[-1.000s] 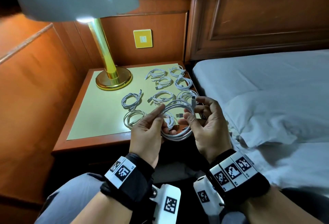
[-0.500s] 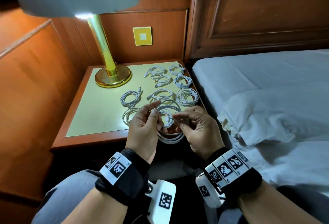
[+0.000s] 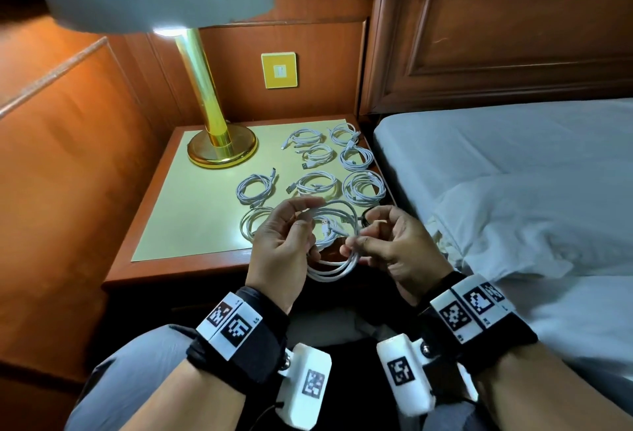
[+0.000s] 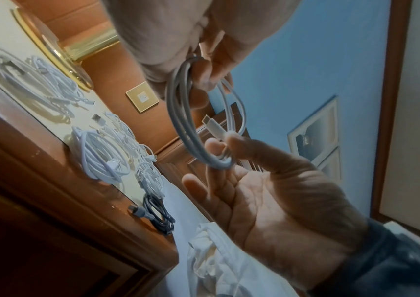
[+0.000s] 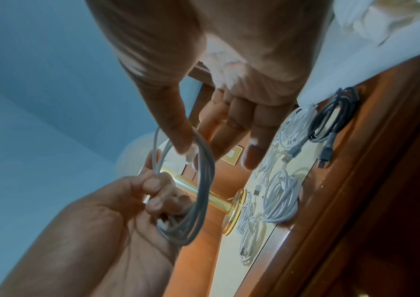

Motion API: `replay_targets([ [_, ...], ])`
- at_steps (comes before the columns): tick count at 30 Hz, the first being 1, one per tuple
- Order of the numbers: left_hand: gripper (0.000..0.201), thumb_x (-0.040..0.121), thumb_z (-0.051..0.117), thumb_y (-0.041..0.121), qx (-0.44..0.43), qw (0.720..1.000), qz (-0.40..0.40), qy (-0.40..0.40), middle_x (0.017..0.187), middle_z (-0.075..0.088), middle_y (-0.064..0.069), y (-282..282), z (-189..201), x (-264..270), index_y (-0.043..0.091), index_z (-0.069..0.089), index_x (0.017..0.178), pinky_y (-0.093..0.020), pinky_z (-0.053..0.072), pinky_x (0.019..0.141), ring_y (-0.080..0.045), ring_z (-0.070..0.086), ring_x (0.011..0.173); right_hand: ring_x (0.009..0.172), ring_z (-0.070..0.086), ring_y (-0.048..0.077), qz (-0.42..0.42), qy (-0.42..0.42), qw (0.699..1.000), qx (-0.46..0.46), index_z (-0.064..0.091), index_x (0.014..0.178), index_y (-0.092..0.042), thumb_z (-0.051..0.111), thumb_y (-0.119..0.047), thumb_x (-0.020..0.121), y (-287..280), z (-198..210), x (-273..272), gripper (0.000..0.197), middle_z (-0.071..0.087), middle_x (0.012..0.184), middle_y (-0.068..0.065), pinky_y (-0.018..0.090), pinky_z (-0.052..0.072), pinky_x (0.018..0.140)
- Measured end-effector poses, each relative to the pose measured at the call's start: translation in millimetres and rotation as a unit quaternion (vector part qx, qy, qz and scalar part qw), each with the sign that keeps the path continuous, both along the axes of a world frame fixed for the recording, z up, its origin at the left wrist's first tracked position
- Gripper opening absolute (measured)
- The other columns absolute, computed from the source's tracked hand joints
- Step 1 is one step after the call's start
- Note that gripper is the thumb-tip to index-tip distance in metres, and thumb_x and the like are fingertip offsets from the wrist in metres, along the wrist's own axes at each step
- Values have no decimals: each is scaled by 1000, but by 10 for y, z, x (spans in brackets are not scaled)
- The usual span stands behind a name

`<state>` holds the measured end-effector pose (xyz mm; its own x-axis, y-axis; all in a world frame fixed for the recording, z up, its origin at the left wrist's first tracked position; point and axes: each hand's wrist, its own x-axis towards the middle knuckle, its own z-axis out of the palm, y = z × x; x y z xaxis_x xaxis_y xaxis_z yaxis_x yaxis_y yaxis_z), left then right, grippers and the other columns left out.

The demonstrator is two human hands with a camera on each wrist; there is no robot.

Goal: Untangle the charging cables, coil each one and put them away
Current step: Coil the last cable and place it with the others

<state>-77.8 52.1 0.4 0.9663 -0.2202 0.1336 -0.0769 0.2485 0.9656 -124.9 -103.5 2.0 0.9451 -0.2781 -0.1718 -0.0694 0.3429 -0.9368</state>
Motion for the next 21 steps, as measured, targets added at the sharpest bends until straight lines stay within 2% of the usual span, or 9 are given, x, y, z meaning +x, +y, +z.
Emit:
replay_targets([
  [2,28,96,46,2,21,999,-10,-24,63,44,6,0,-9,-2,12,70,104,-23,41,51,-12,36,54,66,72,26,26,29,999,-4,56,103,-5,68,14,82,-17,2,-6,31,65,71,8,32,59,61],
  [4,28,89,47,9,35,999,-18,-37,62,45,6,-9,-9,-14,13,71,103,-26,40,53,-11,39,52,69,71,24,27,47,998,-41,61,106,-1,69,7,86,-8,-25,-6,23,70,72,9,39,59,75],
  [7,28,88,47,11,44,998,-34,-43,62,47,4,-25,-14,-28,14,72,101,-30,41,57,-11,41,52,68,69,20,16,57,993,-100,70,95,-7,68,0,89,28,-49,-9,10,71,71,5,42,57,81],
  [9,27,90,48,9,38,997,-43,-44,64,45,3,-35,-4,-35,15,73,101,-31,43,57,-12,41,54,65,67,18,-3,56,992,-110,72,89,-11,68,-1,90,37,-47,-3,11,70,69,4,41,57,79],
  [11,30,96,47,0,25,998,-39,-36,65,43,1,-40,21,-31,12,73,104,-30,44,55,-12,39,56,65,66,17,-8,51,995,-87,71,89,-10,66,-2,91,48,-32,6,10,71,71,0,38,56,78],
  [14,38,98,40,-13,9,999,-29,-22,67,41,-2,-20,56,-9,7,72,104,-21,42,50,-12,36,57,63,63,14,31,51,998,21,66,93,-8,62,-2,93,69,12,4,7,69,75,-1,28,56,71],
  [17,38,99,39,-12,-14,999,-40,-14,68,39,-4,23,66,20,6,73,103,-20,38,47,-13,34,56,64,63,15,82,57,992,77,65,95,-7,60,-7,92,55,84,-28,6,62,72,5,23,57,63],
  [21,31,96,46,-4,-33,997,-63,-16,66,39,-2,72,62,48,7,74,102,-22,38,45,-13,33,55,70,69,16,126,68,984,104,66,95,-9,57,-5,95,17,145,-61,10,71,89,13,26,58,64],
])
